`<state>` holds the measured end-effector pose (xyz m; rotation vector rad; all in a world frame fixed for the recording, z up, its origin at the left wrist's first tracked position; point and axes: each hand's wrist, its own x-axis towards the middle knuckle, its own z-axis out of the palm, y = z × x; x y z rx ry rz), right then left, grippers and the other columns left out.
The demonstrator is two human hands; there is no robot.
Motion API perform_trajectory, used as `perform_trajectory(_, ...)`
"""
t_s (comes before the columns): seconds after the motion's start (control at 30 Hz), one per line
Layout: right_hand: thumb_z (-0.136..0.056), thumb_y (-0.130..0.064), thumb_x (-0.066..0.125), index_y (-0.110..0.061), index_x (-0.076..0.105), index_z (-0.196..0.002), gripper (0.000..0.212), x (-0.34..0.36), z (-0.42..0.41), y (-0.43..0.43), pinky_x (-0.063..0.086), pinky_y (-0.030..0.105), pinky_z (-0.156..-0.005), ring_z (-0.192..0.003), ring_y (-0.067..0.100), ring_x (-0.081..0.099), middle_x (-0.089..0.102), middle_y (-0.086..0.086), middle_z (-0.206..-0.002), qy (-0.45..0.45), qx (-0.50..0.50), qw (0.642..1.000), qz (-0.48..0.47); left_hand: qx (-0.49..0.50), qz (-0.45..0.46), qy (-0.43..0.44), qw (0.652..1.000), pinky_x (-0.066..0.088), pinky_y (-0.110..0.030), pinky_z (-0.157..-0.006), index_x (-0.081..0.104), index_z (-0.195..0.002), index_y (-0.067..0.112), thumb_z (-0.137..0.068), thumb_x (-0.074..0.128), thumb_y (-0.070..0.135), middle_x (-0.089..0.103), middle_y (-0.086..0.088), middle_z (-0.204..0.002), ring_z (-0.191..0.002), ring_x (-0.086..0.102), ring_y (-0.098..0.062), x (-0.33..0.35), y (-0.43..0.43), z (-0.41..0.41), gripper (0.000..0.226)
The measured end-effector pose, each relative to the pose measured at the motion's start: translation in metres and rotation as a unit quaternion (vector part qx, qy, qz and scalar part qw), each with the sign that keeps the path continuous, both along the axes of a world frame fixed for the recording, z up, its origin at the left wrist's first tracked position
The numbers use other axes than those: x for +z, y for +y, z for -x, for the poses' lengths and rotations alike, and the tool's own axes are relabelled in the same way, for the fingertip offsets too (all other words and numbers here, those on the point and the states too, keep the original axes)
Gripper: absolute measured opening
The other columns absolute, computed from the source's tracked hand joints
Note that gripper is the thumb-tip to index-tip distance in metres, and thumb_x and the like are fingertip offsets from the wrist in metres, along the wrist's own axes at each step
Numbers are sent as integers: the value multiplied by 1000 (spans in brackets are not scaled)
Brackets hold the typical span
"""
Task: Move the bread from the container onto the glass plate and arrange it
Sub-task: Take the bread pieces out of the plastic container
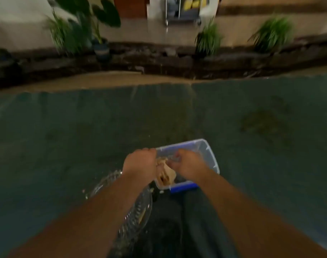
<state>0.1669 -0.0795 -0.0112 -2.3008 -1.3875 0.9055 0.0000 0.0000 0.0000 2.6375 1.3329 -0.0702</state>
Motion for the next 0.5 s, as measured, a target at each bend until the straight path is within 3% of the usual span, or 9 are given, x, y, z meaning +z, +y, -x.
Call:
perform_trajectory(0.13,-92,-50,73,-21,63,-131,50,-53,10,2,47,46,-104,-104,23,59,67,7,-130,75,17,993,85,53,46,-17,997,34,-29,-50,61,-102,26,-94,56,54,57,6,-80,-66,53,-10,-55,-17,8,30)
perform_trajectory(0.27,-81,-45,87,-23,51,-143,75,-63,7,7,38,49,-110,-121,25,53,56,1,-133,117,73,985,107,85,55,-53,993,31,-28,-48,58,-104,28,-92,58,54,60,7,-82,-66,51,-8,-74,-15,11,29)
perform_trajectory(0.3,-81,-42,88,-22,52,-142,74,-64,6,10,39,45,-108,-116,21,54,56,-2,-128,129,93,982,103,90,56,-53,993,29,-27,-47,58,-104,29,-92,58,55,59,7,-82,-64,48,-7,-75,-15,10,29)
perform_trajectory(0.4,-88,-30,84,-22,65,-126,43,-65,3,21,44,41,-105,-102,13,61,64,-7,-116,134,169,971,104,94,58,-61,992,26,-26,-47,58,-99,30,-92,58,54,56,9,-79,-61,45,-5,-78,-17,5,25)
perform_trajectory(0.5,-91,-29,80,-20,63,-135,48,-70,0,30,45,48,-111,-120,27,61,66,5,-131,121,144,973,137,92,58,-62,992,28,-25,-47,54,-95,31,-94,58,52,50,12,-75,-60,45,-3,-79,-17,2,21)
